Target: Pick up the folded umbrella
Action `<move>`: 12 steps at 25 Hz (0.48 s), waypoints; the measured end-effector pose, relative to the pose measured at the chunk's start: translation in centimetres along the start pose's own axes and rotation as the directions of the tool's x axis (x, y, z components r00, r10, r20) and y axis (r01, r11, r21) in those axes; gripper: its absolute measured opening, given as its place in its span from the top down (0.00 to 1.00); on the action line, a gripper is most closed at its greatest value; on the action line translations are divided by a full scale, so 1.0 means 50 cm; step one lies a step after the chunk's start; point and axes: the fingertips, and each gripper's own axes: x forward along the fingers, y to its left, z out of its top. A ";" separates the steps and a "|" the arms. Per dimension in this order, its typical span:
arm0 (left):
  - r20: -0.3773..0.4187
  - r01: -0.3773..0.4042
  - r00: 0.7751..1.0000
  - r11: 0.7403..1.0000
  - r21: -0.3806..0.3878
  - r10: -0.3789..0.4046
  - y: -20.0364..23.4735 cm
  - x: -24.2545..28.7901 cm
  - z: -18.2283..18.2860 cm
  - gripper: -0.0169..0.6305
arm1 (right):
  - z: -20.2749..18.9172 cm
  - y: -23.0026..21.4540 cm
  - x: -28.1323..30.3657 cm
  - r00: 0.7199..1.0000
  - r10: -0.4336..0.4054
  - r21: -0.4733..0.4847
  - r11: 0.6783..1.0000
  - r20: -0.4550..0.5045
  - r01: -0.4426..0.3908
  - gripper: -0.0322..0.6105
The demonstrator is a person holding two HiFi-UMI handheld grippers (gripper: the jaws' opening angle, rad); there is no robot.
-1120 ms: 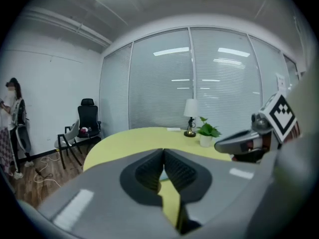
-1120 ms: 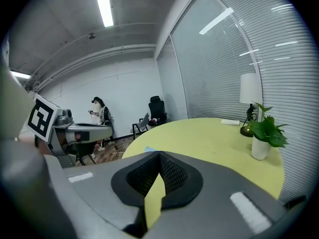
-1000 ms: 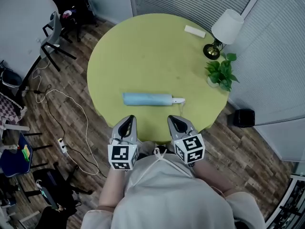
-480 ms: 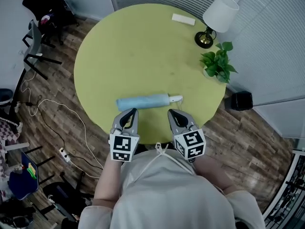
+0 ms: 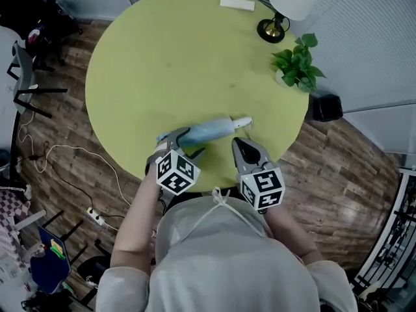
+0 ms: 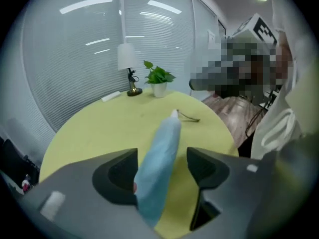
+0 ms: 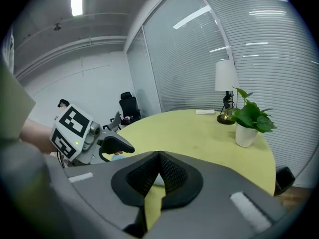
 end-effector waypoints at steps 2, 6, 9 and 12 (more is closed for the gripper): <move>-0.056 0.067 0.996 0.996 0.051 -0.064 -0.004 0.037 -0.013 0.43 | -0.005 -0.008 0.006 1.000 -0.017 0.012 1.000 -0.005 0.017 0.95; -0.148 0.147 0.981 0.981 0.129 -0.128 -0.005 0.095 -0.032 0.38 | -0.018 -0.021 0.014 0.999 -0.041 0.035 0.999 -0.020 0.042 0.95; -0.216 0.199 0.964 0.961 0.190 -0.157 -0.008 0.133 -0.046 0.37 | -0.030 -0.031 0.019 0.998 -0.052 0.049 0.997 -0.032 0.054 0.95; -0.311 0.261 0.934 0.931 0.253 -0.177 -0.015 0.162 -0.076 0.36 | -0.040 -0.037 0.022 0.997 -0.059 0.063 0.996 -0.041 0.062 0.95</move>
